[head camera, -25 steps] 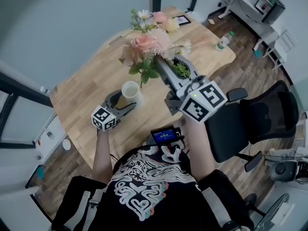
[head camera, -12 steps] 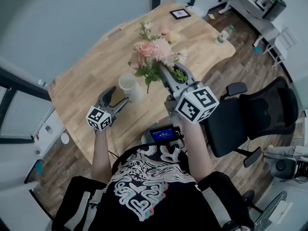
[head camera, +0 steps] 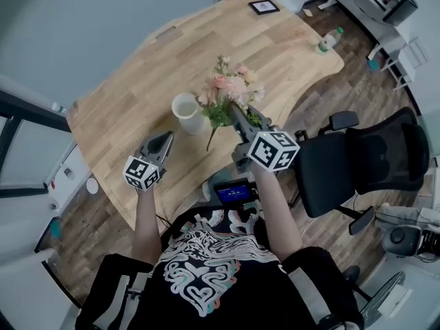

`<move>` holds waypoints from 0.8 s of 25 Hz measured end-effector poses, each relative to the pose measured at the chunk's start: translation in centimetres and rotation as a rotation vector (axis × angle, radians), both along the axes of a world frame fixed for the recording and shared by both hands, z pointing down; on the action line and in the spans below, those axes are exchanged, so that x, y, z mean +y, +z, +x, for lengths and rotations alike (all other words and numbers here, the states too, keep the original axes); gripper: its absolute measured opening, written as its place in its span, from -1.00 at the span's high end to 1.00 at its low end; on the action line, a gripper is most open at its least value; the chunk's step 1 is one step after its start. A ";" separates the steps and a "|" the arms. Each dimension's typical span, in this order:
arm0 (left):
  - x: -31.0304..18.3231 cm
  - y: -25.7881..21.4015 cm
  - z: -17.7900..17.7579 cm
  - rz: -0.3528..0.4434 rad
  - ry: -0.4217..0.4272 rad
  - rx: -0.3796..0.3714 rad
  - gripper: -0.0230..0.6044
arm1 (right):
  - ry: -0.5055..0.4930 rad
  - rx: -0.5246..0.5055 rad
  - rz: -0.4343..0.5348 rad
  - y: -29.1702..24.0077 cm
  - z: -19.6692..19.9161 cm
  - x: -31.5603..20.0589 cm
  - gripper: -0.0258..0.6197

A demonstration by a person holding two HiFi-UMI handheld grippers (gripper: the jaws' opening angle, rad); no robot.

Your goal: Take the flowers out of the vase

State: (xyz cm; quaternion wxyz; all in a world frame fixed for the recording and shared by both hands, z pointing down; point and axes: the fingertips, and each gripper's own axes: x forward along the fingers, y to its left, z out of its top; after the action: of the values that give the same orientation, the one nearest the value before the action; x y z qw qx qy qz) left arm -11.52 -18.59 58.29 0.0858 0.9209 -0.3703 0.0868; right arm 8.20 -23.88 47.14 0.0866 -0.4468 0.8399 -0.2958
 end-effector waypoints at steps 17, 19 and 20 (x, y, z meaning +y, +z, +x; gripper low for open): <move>1.3 4.2 0.7 -0.077 0.003 -0.061 0.92 | 0.094 0.094 -0.237 12.0 -0.5 -3.1 0.67; 1.4 4.6 1.0 -0.085 0.011 -0.063 0.92 | 0.105 0.092 -0.253 12.9 -0.4 -3.3 0.67; 1.3 4.8 1.0 -0.087 0.013 -0.063 0.92 | 0.109 0.089 -0.261 13.3 -0.5 -3.3 0.67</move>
State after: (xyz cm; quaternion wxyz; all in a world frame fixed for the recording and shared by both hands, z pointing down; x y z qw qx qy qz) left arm -10.55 -17.25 63.05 0.1135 0.9155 -0.3625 0.1324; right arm 7.74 -27.21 60.44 0.0062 -0.5118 0.7718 -0.3773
